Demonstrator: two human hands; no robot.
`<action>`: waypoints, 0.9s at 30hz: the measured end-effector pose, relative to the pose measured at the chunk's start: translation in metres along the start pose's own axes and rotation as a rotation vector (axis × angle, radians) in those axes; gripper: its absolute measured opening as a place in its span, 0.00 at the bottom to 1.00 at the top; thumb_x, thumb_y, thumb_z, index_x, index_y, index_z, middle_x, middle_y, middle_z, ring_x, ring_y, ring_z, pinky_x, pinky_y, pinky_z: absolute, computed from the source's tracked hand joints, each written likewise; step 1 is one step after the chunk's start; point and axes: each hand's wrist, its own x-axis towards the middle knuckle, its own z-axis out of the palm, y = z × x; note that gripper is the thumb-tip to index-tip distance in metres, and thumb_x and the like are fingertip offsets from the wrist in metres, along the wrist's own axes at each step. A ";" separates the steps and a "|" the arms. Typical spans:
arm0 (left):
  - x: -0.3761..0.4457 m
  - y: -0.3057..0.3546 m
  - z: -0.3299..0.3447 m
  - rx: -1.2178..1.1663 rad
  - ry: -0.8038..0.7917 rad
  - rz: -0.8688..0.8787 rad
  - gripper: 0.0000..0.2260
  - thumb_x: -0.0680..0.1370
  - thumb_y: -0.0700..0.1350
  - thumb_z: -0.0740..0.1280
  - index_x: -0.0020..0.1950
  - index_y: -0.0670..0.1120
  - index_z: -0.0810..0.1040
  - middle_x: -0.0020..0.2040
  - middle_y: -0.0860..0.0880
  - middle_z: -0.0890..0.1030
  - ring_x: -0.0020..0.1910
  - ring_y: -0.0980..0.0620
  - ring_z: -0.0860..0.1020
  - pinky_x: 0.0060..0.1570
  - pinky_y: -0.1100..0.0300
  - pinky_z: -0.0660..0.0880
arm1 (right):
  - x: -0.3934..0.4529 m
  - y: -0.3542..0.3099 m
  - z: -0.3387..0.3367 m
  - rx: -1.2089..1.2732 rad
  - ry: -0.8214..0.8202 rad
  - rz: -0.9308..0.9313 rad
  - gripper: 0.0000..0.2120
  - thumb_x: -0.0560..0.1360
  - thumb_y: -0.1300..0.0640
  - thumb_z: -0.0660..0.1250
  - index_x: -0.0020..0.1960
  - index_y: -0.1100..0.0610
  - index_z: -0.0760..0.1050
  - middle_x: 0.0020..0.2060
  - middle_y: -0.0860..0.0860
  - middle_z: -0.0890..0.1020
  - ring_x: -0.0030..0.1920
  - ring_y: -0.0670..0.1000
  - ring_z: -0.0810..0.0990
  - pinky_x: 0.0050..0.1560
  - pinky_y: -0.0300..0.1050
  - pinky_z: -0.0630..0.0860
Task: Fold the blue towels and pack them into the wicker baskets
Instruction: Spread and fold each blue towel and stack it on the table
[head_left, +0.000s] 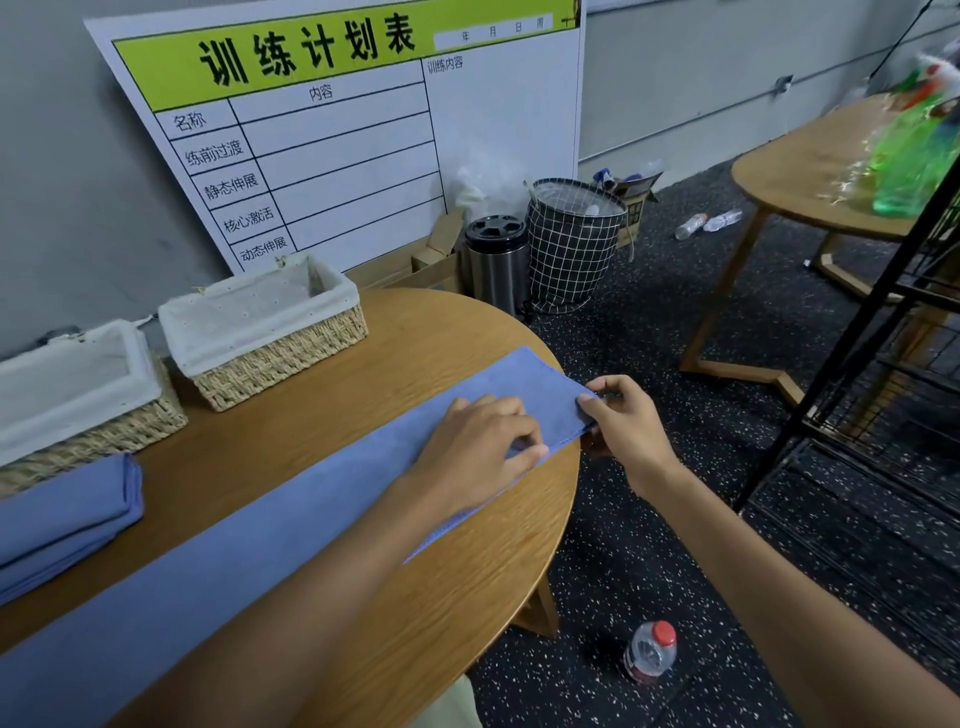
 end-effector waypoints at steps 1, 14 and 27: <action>0.001 -0.001 -0.002 -0.040 -0.015 -0.024 0.11 0.80 0.57 0.66 0.44 0.53 0.80 0.42 0.56 0.78 0.44 0.57 0.75 0.50 0.54 0.69 | 0.001 0.001 0.000 0.007 0.000 -0.001 0.06 0.80 0.61 0.65 0.56 0.61 0.73 0.39 0.56 0.76 0.33 0.52 0.73 0.27 0.43 0.73; 0.122 -0.058 0.015 -0.156 0.017 -0.358 0.10 0.78 0.45 0.70 0.58 0.43 0.82 0.53 0.45 0.82 0.55 0.44 0.80 0.55 0.49 0.77 | 0.004 0.011 -0.001 -0.005 0.084 -0.083 0.10 0.75 0.61 0.73 0.54 0.56 0.75 0.38 0.55 0.77 0.38 0.53 0.79 0.41 0.55 0.80; 0.091 -0.056 -0.053 -0.852 0.187 -0.391 0.12 0.81 0.34 0.63 0.61 0.47 0.75 0.43 0.48 0.81 0.32 0.52 0.82 0.34 0.62 0.77 | -0.021 -0.047 0.024 -0.022 0.122 -0.408 0.12 0.76 0.62 0.72 0.55 0.54 0.74 0.39 0.52 0.77 0.35 0.49 0.77 0.36 0.55 0.79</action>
